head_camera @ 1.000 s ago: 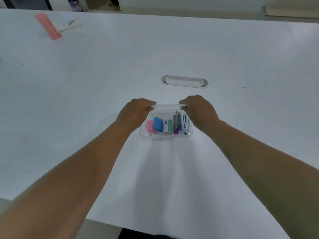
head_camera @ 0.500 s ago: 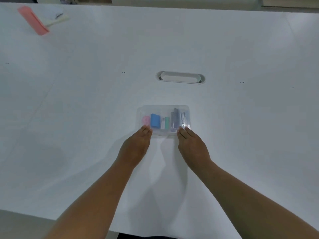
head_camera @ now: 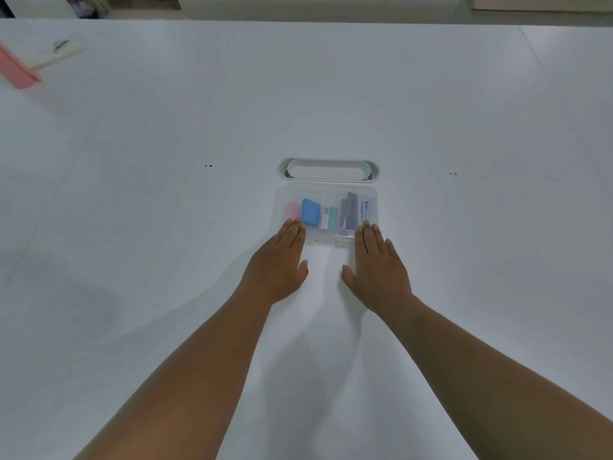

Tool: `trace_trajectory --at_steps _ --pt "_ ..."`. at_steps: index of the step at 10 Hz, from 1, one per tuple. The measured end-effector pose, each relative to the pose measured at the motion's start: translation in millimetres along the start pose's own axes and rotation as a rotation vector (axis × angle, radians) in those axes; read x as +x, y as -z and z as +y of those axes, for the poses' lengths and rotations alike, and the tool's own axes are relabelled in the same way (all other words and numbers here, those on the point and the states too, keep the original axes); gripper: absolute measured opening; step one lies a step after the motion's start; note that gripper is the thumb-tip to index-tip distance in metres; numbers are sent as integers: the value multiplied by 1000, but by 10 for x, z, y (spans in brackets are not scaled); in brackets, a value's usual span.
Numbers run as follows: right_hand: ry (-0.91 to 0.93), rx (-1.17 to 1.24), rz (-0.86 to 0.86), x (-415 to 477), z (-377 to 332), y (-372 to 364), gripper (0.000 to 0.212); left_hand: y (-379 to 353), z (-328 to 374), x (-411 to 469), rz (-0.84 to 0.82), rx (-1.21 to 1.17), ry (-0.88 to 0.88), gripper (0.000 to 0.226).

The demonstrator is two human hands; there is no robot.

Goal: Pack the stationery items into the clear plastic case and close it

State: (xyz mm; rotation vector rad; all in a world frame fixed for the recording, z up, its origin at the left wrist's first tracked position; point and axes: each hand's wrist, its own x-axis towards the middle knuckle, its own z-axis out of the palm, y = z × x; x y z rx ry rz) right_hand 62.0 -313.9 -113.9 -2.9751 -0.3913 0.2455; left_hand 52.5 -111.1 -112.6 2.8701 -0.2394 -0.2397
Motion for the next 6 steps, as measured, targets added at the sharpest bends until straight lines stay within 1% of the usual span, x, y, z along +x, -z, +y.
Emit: trace_trajectory --at_steps 3,5,6 --pt "-19 28 -16 138 81 11 79 -56 7 141 0 52 -13 72" --pt "-6 57 -7 -154 96 -74 74 -153 27 -124 20 115 -23 69" --pt "-11 59 -45 -349 104 -171 71 -275 8 -361 38 114 -12 66"
